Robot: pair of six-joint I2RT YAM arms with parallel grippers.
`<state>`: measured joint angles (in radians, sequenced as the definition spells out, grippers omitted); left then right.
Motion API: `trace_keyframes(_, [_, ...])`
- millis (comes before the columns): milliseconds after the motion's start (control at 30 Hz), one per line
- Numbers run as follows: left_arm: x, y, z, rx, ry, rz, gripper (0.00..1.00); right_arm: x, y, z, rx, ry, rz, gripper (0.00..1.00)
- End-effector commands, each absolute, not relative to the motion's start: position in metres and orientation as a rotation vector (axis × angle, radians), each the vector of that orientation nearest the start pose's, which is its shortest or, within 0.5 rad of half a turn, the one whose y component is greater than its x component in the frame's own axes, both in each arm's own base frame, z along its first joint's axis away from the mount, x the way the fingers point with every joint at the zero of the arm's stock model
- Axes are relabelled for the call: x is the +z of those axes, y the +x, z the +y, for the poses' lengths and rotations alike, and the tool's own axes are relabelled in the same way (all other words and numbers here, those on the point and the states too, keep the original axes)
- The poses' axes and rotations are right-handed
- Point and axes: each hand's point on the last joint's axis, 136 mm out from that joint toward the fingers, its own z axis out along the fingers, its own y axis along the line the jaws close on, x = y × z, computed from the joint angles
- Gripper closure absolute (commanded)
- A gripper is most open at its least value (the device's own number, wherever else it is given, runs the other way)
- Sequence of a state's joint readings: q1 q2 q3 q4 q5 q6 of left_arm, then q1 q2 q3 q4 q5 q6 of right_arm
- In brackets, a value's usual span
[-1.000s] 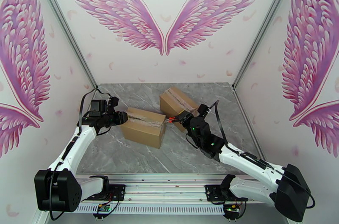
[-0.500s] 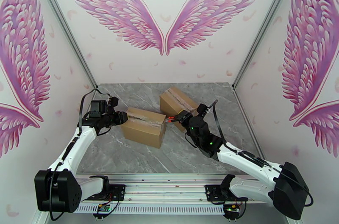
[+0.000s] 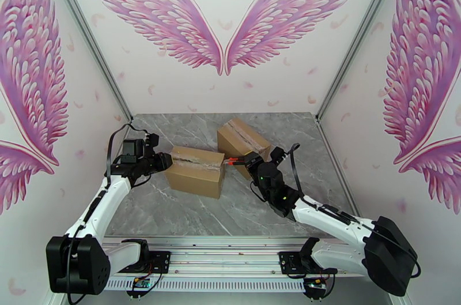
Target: Unpack the express box
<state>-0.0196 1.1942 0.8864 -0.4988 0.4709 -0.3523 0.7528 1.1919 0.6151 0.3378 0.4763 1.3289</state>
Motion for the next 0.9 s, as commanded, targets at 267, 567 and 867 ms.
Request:
trace_keyframes(267, [0.129, 0.287, -0.104, -0.847, -0.28, 2.604, 0.84, 0.202, 0.321, 0.247, 1.329, 0.927, 1.781, 1.0])
trace_keyframes(567, [0.132, 0.289, -0.099, -0.796, -0.266, 2.614, 0.89, 0.206, 0.316, 0.236, 1.28, 0.899, 1.772, 1.0])
trace_keyframes(867, [0.121, 0.285, -0.097, -0.791, -0.205, 2.703, 0.95, 0.219, 0.311, 0.183, 1.039, 0.876, 1.726, 1.0])
